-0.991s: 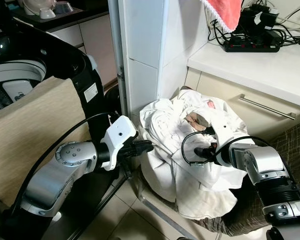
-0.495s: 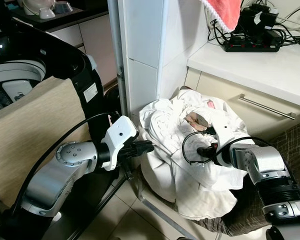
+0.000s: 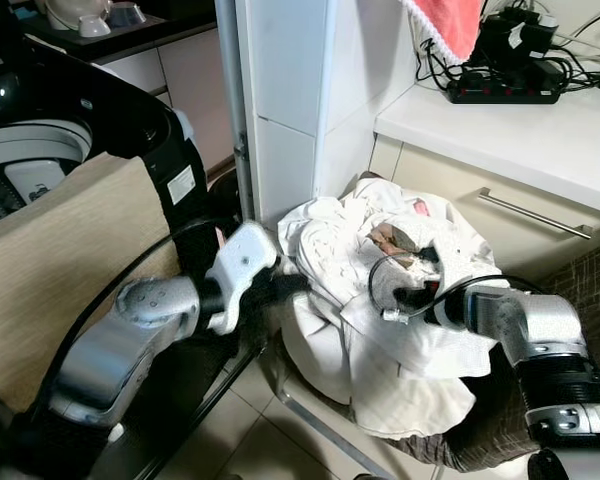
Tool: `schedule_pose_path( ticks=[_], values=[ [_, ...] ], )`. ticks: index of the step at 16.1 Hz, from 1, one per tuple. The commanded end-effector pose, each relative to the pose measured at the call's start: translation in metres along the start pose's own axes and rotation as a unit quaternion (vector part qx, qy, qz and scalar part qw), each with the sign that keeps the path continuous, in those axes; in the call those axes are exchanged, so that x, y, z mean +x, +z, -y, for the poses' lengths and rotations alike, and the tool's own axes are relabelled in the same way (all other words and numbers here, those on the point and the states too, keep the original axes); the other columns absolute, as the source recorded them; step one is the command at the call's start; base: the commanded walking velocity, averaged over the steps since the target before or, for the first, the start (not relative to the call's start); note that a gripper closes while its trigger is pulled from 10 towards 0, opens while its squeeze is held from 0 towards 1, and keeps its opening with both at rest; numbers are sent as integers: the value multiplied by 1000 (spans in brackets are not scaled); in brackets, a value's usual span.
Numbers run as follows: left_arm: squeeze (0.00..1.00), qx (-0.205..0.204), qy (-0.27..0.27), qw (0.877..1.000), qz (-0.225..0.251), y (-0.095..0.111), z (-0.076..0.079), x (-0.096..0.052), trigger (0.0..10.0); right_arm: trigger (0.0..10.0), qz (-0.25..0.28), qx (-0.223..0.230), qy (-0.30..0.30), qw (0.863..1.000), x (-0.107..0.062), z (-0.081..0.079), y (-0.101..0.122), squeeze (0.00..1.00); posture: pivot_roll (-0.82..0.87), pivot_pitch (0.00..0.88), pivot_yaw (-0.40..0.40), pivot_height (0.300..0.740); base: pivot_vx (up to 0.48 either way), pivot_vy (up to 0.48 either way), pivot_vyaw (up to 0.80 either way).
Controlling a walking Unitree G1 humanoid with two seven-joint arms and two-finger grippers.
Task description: Clothes washing
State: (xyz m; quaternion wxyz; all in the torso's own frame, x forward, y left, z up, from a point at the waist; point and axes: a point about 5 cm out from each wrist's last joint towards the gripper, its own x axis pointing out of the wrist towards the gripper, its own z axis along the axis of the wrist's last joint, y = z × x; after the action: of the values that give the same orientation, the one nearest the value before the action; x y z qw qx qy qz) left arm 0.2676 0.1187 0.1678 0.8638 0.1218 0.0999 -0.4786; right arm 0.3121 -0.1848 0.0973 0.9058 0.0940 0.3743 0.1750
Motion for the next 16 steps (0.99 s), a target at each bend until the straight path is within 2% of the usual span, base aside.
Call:
schedule_pose_path(
  ticks=[1, 3, 4, 5, 7, 8, 9, 10, 11, 12, 15, 16],
  values=[
    [0, 12, 39, 999, 19, 8, -11, -2, 10000, 0, 57, 2, 27, 998, -12, -4, 19, 0, -54, 0, 13, 740, 0, 0, 0],
    [0, 10, 96, 992, 81, 26, -26, 1, 10000, 0, 129, -5, 50, 990, -40, -8, 47, 0, -67, 0, 19, 740, 0, 0, 0],
    [0, 9, 107, 989, 106, 34, -30, 2, 10000, 0, 151, -15, 62, 986, -51, -13, 59, 0, -69, 0, 19, 740, 0, 0, 0],
    [0, 7, 122, 983, 137, 46, -35, 5, 10000, 0, 185, -28, 94, 978, -67, -26, 79, 0, -87, 0, 26, 740, 0, 0, 0],
    [0, 3, 118, 977, 180, 64, -35, 13, 10000, 0, 243, -48, 147, 958, -93, -44, 110, 0, -93, 0, 23, 740, 0, 0, 0],
    [0, 8, 114, 975, 189, 70, -35, 15, 10000, 0, 263, -47, 165, 949, -101, -49, 118, 0, -96, 0, 21, 740, 0, 0, 0],
    [0, 4, 113, 969, 219, 83, -35, 20, 10000, 0, 307, -29, 208, 928, -117, -58, 134, 0, -98, 0, 17, 740, 0, 0, 0],
    [1000, -26, 112, 959, 260, 101, -39, 23, 10000, 0, 333, -23, 248, 909, -129, -65, 144, 0, -99, 0, 14, 740, 0, 0, 0],
    [1000, -50, 86, 949, 299, 122, -39, 28, 10000, 0, 338, -29, 283, 897, -136, -73, 146, 0, -98, 0, 12, 740, 0, 0, 0],
    [1000, -45, 80, 949, 302, 125, -38, 30, 10000, 0, 338, -29, 288, 896, -136, -75, 146, 0, -97, 0, 12, 740, 0, 0, 0],
    [1000, -26, 34, 958, 284, 129, -29, 46, 10000, 0, 332, -33, 320, 887, -141, -85, 142, 0, -96, 0, 11, 740, 0, 0, 0],
    [1000, -33, 23, 958, 284, 128, -25, 52, 10000, 0, 331, -31, 329, 884, -142, -89, 141, 0, -96, 0, 11, 740, 0, 0, 0]
  ],
)
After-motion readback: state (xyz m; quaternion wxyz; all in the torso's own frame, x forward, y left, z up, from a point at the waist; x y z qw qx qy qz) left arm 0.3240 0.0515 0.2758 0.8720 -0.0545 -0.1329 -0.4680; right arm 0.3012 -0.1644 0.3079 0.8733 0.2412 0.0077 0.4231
